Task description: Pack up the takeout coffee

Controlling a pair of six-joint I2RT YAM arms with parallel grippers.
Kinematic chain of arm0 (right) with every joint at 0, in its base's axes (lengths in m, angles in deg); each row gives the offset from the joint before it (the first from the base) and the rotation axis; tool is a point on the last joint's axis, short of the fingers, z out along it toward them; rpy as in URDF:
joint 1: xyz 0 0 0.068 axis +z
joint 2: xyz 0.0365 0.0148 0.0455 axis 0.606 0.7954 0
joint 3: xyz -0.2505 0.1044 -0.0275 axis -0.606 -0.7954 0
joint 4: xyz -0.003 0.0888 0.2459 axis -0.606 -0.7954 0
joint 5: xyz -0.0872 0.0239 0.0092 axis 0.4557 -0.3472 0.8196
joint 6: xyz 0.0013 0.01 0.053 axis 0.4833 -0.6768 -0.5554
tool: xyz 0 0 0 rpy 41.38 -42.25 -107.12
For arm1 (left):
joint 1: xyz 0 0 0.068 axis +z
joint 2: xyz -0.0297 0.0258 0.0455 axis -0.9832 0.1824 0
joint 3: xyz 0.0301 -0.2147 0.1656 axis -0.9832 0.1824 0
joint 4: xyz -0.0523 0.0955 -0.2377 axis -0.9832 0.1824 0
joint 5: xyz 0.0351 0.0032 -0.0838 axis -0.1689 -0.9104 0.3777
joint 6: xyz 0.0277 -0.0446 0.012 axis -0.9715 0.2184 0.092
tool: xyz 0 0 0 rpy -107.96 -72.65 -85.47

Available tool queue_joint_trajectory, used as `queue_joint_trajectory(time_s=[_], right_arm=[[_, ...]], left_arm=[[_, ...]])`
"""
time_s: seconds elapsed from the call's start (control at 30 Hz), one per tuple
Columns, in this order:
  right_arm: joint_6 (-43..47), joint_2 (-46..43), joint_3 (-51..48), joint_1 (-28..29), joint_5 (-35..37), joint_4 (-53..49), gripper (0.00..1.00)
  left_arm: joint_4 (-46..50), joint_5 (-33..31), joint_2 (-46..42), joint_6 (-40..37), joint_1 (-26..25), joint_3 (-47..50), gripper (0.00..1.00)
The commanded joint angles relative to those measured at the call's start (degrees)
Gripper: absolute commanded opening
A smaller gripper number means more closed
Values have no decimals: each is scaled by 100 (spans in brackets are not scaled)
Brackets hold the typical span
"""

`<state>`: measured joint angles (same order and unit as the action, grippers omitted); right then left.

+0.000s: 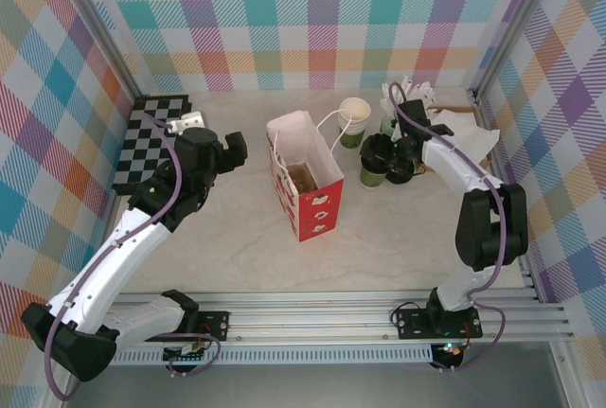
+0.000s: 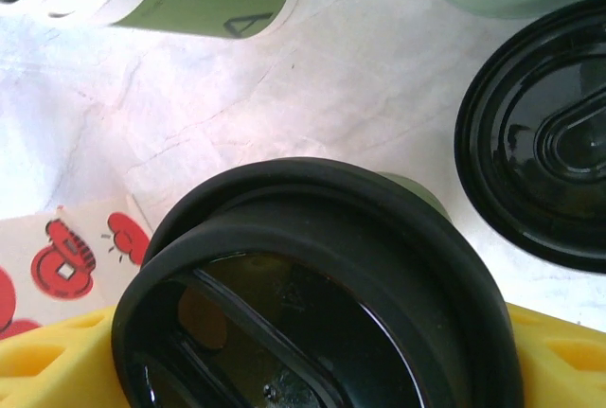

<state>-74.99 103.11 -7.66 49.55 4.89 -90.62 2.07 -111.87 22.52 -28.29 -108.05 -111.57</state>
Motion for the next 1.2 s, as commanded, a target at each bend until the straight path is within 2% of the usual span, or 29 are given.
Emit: queue_joint_trajectory(time_s=[0.0, 0.23, 0.6, 0.87, 1.17], right_arm=[[201, -356, -199, 29, -216, -166, 82], [507, -922, -929, 71, -438, -174, 82], [1271, -1646, -1730, 135, -824, -766, 84], [1472, -1768, -1678, 137, -525, -1095, 91], [1524, -1713, -1668, 189, -457, -1187, 91]], left_arm=[[47, -3, -21, 81, 88, 8, 100], [48, 11, -49, 138, 87, 36, 100], [98, 25, -95, 174, 87, 36, 100], [70, 31, -100, 183, 88, 58, 100], [54, 24, -37, 197, 87, 72, 100]])
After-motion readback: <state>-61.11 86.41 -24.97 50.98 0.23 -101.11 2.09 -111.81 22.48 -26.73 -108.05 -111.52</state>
